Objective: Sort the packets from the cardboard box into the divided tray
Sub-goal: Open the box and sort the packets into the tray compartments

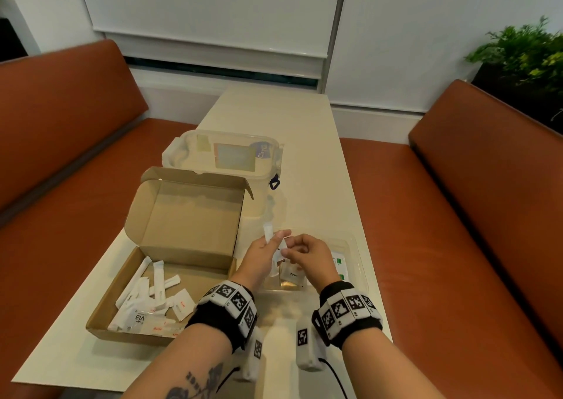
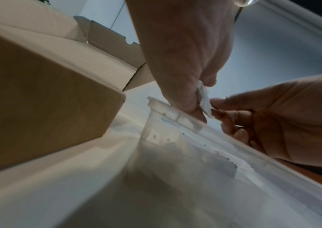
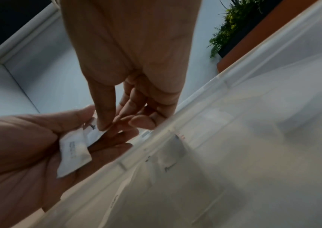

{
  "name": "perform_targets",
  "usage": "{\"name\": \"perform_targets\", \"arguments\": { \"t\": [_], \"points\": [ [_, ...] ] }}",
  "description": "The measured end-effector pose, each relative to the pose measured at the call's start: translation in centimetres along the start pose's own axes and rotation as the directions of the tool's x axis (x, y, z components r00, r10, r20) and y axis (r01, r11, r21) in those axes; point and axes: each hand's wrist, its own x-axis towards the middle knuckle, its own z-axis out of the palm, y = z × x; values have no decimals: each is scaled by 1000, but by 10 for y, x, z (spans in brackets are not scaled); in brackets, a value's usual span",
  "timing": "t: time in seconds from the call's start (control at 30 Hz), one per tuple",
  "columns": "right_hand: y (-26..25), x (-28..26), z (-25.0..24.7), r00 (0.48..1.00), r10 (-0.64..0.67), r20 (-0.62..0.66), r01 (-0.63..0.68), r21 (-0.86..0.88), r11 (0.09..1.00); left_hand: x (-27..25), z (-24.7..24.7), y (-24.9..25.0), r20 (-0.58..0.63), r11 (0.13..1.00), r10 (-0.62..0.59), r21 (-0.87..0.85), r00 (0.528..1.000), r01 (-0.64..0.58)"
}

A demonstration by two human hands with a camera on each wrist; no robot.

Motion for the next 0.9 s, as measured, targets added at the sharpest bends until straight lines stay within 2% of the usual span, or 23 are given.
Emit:
{"name": "perform_targets", "arguments": {
  "t": [0.13,0.23,0.3,0.37,0.43,0.5,0.6,0.7,0.8,0.9],
  "points": [
    [3,3,-7,993,-7,-119,10,24,1000,3,3,-1,-149,1000,21,-3,989,-21],
    [7,5,-14,977,-14,-214,24,44,999,5,4,-3,-196,997,19,-72,981,-34],
    [8,7,-17,967,-15,-253,33,68,997,5,2,-4,-206,999,50,18,977,-47],
    [9,7,-18,964,-9,-266,31,79,996,5,1,-5,-181,973,116,219,977,-75],
    [9,7,-18,969,-2,-248,22,78,997,4,3,-7,-134,928,160,357,978,-103],
    [7,6,-18,977,-19,-215,23,15,1000,5,4,-7,-138,895,180,433,974,-104],
    [-2,7,-19,979,-140,-151,99,-253,962,7,4,-6,-121,828,197,552,973,-99],
    [-17,12,-20,978,-208,1,185,-464,867,6,5,-2,-44,744,215,655,976,-134],
    [-22,13,-19,983,-175,56,174,-595,785,6,6,0,-49,750,240,643,970,-154],
    [-15,9,-21,992,-113,57,123,-635,762,6,3,-2,-94,781,245,609,965,-139]
  ]
}}
